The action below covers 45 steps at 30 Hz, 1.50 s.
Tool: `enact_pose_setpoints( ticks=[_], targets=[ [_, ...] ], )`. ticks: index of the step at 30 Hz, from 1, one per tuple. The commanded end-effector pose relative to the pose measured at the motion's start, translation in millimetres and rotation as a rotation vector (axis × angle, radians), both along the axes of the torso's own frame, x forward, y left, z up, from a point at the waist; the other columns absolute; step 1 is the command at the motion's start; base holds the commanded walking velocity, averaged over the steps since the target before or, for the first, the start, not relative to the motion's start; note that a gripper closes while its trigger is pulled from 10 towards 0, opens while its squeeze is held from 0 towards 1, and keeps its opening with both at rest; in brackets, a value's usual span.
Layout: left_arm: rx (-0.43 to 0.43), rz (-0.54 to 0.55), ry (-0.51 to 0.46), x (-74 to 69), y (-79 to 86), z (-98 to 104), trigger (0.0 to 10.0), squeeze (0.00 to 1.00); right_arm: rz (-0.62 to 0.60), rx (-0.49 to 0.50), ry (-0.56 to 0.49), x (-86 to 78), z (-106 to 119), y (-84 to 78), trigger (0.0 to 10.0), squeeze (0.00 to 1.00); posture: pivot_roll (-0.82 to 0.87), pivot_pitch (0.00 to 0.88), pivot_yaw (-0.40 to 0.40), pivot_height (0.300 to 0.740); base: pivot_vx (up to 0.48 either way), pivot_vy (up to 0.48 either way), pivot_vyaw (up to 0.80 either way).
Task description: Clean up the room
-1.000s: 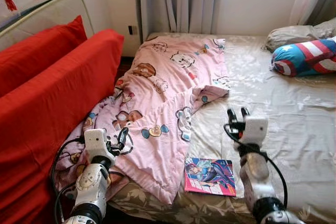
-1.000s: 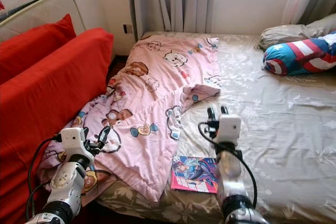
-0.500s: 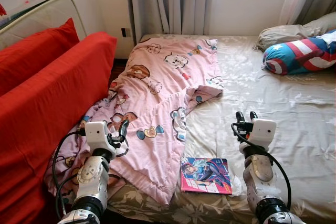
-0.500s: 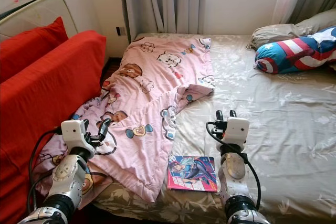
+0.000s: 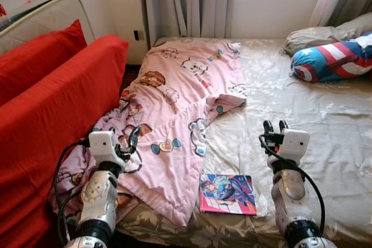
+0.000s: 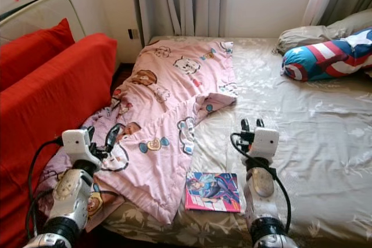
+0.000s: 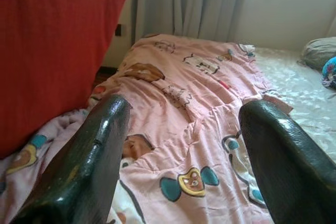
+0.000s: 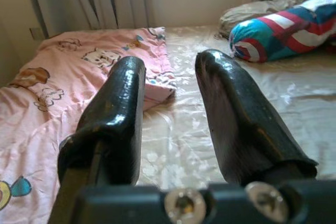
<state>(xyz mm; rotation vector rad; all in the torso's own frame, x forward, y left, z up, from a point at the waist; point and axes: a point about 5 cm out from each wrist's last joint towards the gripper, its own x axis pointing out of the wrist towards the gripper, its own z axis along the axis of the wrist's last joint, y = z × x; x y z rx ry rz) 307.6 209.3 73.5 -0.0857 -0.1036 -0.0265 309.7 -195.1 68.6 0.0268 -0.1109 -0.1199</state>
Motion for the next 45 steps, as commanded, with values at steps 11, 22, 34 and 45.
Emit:
enact_pose_setpoints(
  ticks=[11,22,34,45],
  targets=[
    [0.039,-0.005,-0.043,-22.3,12.6,10.9,10.0,0.0,0.056,-0.024,-0.056,-19.3,12.0,-0.2,10.0,0.0,-0.07,0.0,-0.007,0.74,0.0,0.0,0.0],
    [0.019,-0.013,-0.003,-54.2,7.9,7.6,10.0,0.0,0.05,-0.038,-0.011,-54.9,9.8,-3.5,10.0,0.0,-0.05,0.0,-0.016,0.74,0.0,0.0,0.0],
    [0.016,0.02,0.018,-71.5,11.9,15.8,10.0,0.0,-0.019,-0.005,0.053,-68.7,7.2,-10.3,10.0,0.0,-0.01,0.0,-0.023,0.74,0.0,0.0,0.0],
    [0.001,-0.012,0.03,-69.8,4.7,20.0,10.0,0.0,-0.036,0.008,0.104,-66.6,5.2,-10.0,10.0,0.0,-0.03,0.0,-0.016,0.705,0.0,0.0,0.0]
  ],
)
